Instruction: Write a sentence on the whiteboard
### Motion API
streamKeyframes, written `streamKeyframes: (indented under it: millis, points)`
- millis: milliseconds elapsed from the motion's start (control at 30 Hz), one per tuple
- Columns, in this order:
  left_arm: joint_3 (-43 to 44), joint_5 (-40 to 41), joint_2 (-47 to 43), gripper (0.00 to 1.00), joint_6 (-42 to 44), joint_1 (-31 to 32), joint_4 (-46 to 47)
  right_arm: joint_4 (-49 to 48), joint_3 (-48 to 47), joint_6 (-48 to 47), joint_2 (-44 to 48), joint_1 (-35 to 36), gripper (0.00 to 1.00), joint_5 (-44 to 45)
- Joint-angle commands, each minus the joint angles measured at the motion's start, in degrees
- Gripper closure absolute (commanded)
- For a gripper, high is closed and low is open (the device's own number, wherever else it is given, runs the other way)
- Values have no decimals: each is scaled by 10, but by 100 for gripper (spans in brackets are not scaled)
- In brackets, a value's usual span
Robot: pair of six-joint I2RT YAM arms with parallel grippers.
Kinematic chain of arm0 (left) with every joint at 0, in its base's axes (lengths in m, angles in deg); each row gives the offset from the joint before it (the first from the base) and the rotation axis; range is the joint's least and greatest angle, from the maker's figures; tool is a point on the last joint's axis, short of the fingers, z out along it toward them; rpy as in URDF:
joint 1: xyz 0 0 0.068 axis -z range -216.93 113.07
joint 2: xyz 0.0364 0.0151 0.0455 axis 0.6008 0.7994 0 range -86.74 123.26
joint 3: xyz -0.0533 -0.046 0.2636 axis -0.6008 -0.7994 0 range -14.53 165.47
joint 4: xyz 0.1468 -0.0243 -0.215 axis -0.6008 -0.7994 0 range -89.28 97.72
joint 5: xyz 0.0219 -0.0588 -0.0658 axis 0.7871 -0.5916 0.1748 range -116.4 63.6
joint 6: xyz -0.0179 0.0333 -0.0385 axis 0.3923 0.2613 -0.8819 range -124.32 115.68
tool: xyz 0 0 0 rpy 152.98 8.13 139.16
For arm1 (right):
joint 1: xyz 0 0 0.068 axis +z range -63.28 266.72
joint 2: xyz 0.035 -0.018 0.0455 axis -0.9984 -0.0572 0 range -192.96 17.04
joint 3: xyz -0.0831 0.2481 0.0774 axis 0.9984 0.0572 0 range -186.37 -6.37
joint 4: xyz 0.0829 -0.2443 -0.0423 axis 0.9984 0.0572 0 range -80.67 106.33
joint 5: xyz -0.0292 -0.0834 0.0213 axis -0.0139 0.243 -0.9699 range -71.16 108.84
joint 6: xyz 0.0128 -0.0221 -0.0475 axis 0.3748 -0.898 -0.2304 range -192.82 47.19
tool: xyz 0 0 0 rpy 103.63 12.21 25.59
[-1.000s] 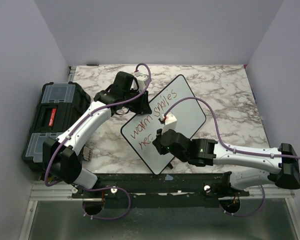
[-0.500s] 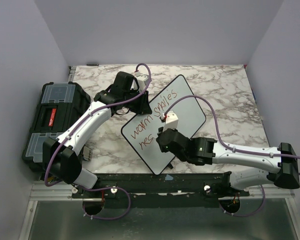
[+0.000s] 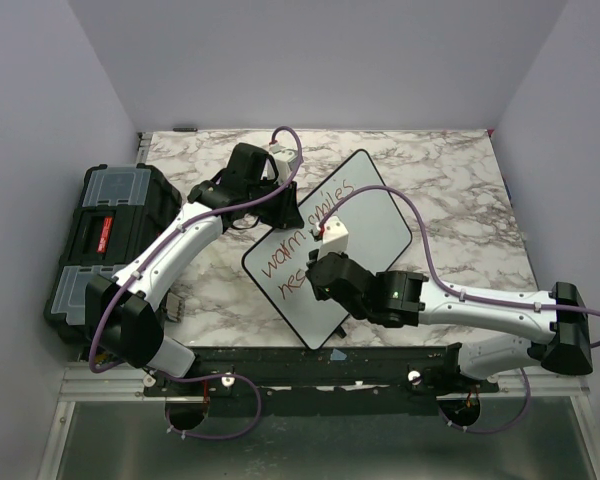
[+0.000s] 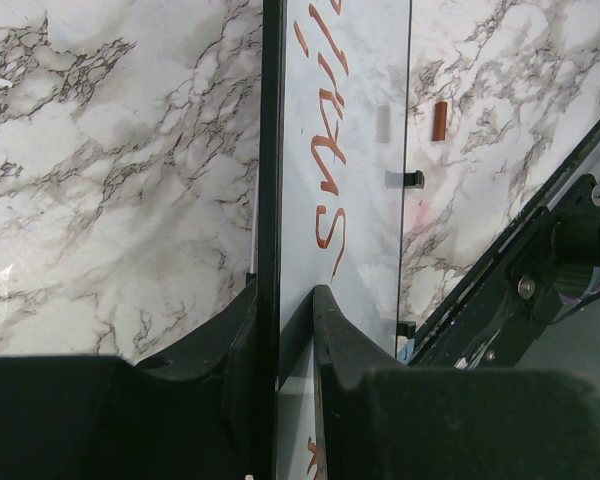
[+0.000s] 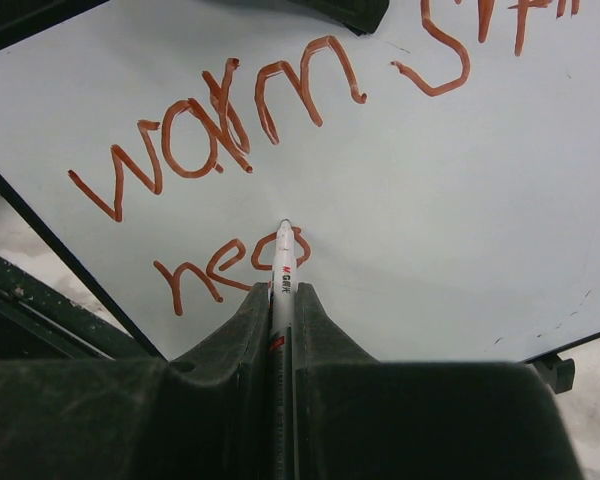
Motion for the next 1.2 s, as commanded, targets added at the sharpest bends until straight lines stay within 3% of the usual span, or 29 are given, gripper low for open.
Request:
streamKeyframes:
  millis: [0, 567, 1167]
  points:
    - [-11, 40, -7, 100, 42, 5, -21, -18, -13, -8, -10, -3, 99, 9]
    - [-11, 41, -7, 100, 41, 5, -20, 15, 55, 41, 31, -3, 99, 5]
    - [-11, 41, -7, 100, 41, 5, -20, 38, 12, 19, 33, -3, 99, 48]
